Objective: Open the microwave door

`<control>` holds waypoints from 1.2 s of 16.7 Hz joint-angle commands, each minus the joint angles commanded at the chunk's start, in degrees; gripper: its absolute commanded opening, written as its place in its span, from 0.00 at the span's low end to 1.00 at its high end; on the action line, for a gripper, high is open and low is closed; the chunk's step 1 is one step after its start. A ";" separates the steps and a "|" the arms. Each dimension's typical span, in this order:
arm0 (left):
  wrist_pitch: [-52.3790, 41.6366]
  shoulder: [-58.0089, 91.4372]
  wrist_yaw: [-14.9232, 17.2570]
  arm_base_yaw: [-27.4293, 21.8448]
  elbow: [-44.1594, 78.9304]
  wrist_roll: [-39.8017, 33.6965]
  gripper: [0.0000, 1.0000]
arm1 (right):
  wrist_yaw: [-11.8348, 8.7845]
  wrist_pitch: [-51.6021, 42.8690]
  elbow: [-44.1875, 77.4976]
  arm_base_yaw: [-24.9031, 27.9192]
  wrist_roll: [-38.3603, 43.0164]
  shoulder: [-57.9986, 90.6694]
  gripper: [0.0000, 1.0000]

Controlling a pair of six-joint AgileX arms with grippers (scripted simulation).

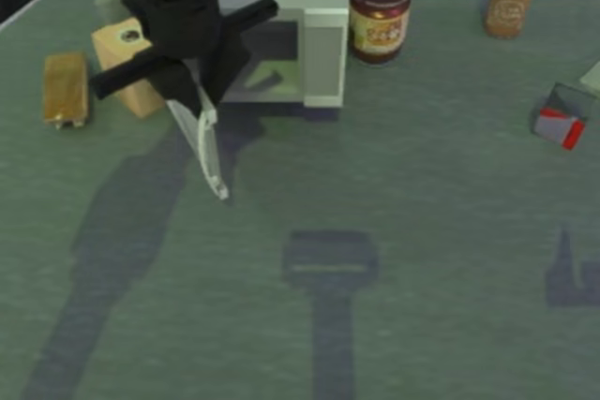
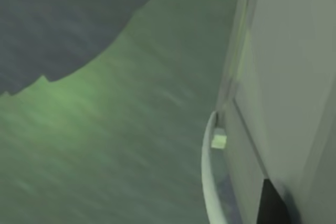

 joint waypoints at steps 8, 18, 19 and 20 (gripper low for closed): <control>0.89 -1.46 -0.03 0.67 -2.53 0.66 0.00 | 0.00 0.00 0.00 0.00 0.00 0.00 1.00; 0.89 -1.46 -0.03 0.67 -2.53 0.66 0.00 | 0.00 0.00 0.00 0.00 0.00 0.00 1.00; 0.89 -1.46 -0.03 0.67 -2.53 0.66 0.00 | 0.00 0.00 0.00 0.00 0.00 0.00 1.00; 0.89 -1.46 -0.03 0.67 -2.53 0.66 0.00 | 0.00 0.00 0.00 0.00 0.00 0.00 1.00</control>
